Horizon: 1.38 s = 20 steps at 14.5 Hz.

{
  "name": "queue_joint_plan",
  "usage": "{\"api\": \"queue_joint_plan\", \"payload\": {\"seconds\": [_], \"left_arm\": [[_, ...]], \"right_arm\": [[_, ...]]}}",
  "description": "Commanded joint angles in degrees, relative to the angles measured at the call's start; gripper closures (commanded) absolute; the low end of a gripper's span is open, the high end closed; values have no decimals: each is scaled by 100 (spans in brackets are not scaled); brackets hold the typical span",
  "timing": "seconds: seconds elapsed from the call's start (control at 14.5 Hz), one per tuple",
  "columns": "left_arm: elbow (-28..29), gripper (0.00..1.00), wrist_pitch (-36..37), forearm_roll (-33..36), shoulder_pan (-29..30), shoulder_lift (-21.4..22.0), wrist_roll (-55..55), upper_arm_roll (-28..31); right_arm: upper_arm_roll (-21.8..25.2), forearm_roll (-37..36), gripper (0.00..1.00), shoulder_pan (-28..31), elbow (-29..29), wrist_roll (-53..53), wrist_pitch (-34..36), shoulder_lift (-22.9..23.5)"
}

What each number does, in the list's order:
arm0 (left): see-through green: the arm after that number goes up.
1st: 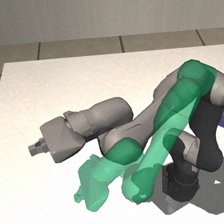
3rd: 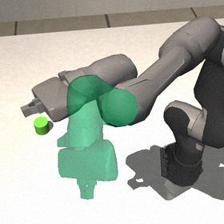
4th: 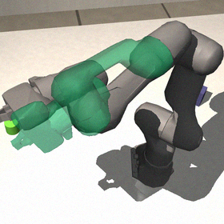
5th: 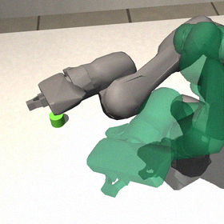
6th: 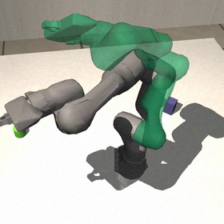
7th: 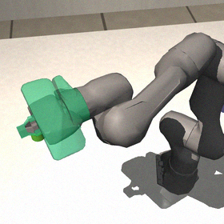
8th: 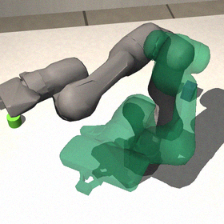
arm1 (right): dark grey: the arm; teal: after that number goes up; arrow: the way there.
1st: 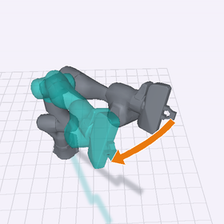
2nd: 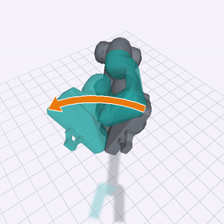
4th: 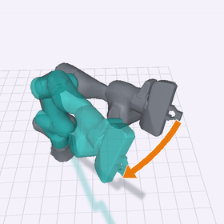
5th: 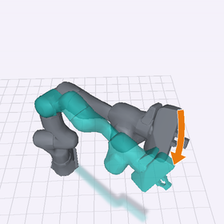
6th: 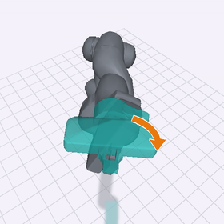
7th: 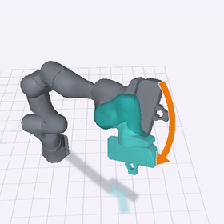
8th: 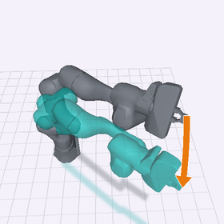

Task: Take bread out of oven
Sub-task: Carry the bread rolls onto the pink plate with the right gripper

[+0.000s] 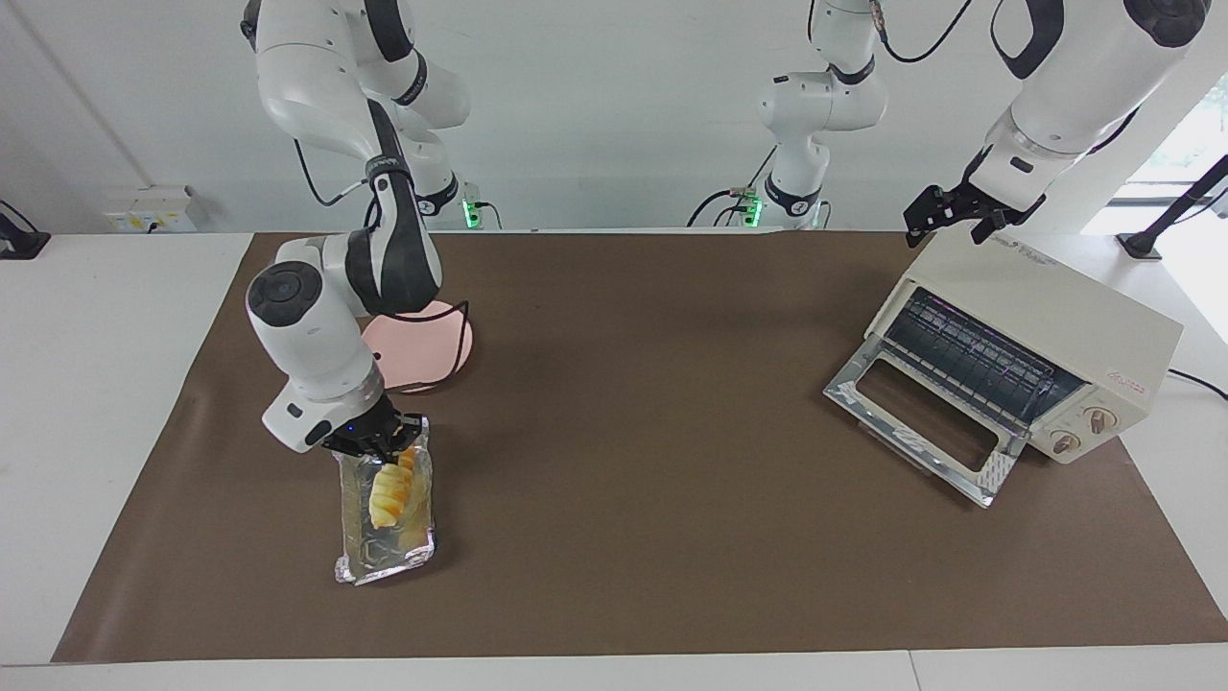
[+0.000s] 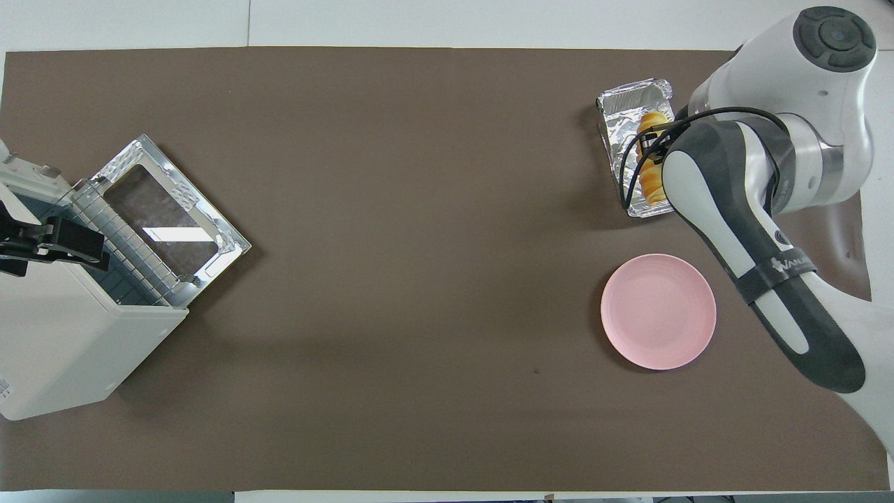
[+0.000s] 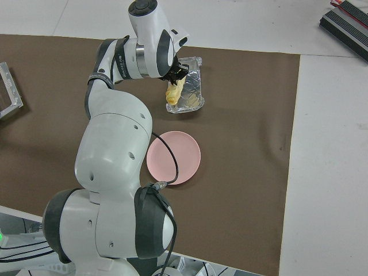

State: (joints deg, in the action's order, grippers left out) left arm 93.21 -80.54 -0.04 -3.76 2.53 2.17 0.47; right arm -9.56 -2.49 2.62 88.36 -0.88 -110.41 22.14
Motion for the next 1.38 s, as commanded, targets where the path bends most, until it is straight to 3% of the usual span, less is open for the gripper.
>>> {"api": "queue_joint_plan", "payload": {"seconds": [0.0,0.14,0.34,0.55,0.9,1.31], "left_arm": [[48,0,-67,-84,94,81,2,-56],[48,0,-67,-84,94,81,2,-56],[48,0,-67,-84,94,81,2,-56],[48,0,-67,-84,94,81,2,-56],[48,0,-67,-84,94,81,2,-56],[48,0,-67,-84,86,81,2,-56]], "right_arm": [[-37,721,100,64,312,26,911,-893],[-37,1091,100,133,882,183,1126,-1543],[-29,1697,100,440,2436,1236,698,-2677],[-2,2330,100,1081,3642,2772,363,-3329],[-2,2867,100,1400,4979,3716,-462,-3901],[-11,3192,100,943,5735,3884,-1956,-3727]]}}
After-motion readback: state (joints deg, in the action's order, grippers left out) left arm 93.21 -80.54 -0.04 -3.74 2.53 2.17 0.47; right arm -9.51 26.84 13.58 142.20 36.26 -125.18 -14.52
